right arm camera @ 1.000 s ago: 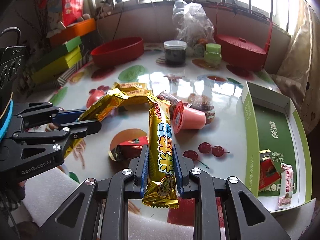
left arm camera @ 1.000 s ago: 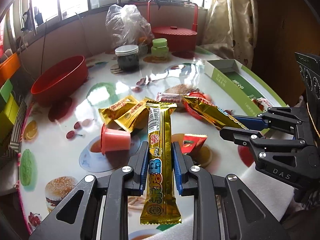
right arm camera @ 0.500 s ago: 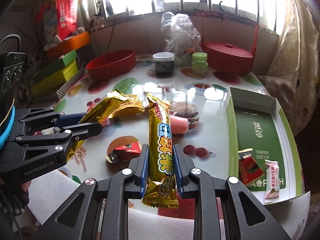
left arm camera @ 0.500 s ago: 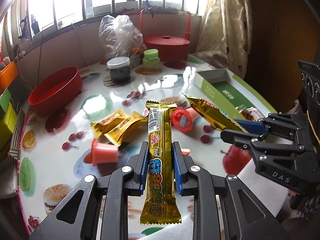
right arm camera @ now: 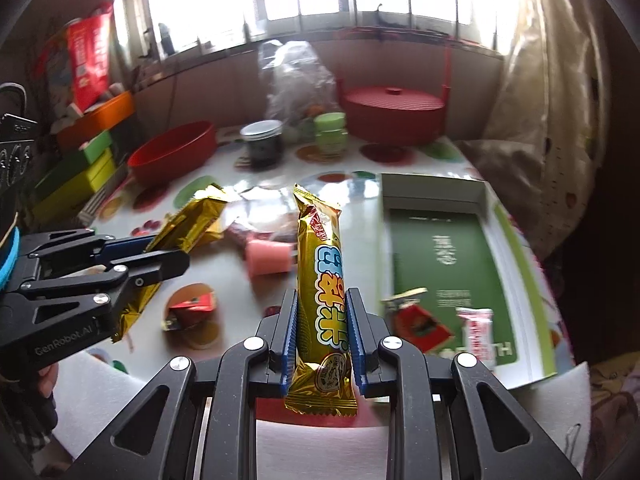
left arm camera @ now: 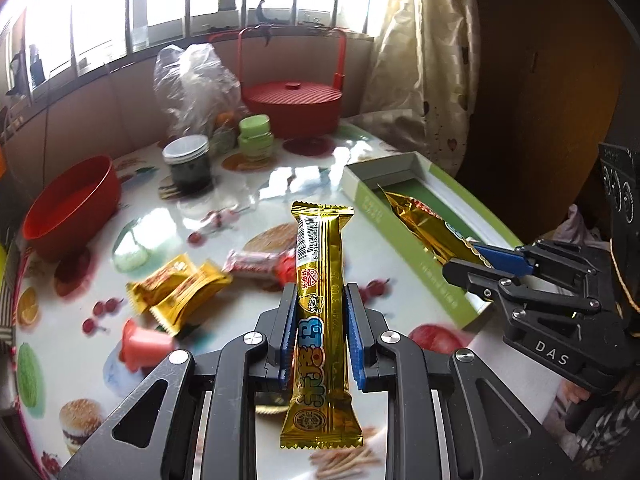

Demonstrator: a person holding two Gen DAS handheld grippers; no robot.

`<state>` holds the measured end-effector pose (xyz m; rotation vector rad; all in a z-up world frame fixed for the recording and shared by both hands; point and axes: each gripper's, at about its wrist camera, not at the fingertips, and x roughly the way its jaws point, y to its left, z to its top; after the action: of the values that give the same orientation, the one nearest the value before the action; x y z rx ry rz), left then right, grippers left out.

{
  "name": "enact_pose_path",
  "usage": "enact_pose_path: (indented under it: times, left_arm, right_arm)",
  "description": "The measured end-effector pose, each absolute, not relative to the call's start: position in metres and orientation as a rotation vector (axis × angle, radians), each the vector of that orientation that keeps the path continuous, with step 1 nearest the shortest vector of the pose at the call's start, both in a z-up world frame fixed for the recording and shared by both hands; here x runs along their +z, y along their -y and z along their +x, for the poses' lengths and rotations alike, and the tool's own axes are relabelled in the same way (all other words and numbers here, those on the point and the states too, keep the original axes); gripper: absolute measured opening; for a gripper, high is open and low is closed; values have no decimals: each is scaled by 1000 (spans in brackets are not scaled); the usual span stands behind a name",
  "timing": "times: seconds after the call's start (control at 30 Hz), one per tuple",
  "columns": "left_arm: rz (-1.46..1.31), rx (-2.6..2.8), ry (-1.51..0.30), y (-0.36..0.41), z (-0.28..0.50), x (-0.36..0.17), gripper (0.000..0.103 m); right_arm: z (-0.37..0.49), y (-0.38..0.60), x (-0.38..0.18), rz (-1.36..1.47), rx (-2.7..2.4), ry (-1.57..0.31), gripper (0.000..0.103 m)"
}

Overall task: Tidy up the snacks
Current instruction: 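Carry both gold bars into the green box and open both tools to release them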

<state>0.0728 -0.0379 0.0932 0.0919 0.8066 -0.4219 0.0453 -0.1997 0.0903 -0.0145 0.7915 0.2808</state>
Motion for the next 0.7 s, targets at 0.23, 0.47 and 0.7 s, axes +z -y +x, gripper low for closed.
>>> enact_pose_path:
  times: [0.23, 0.47, 0.7]
  left_arm:
    - [83, -477, -810, 66, 84, 97, 24]
    - [39, -557, -842, 102, 100, 95, 24]
    - [-10, -603, -913, 129, 117, 81, 24]
  right_arm:
    - [46, 227, 94, 4, 216, -782, 22]
    - [53, 255, 92, 25, 141, -791, 22]
    - [59, 285, 84, 59, 67, -812, 22]
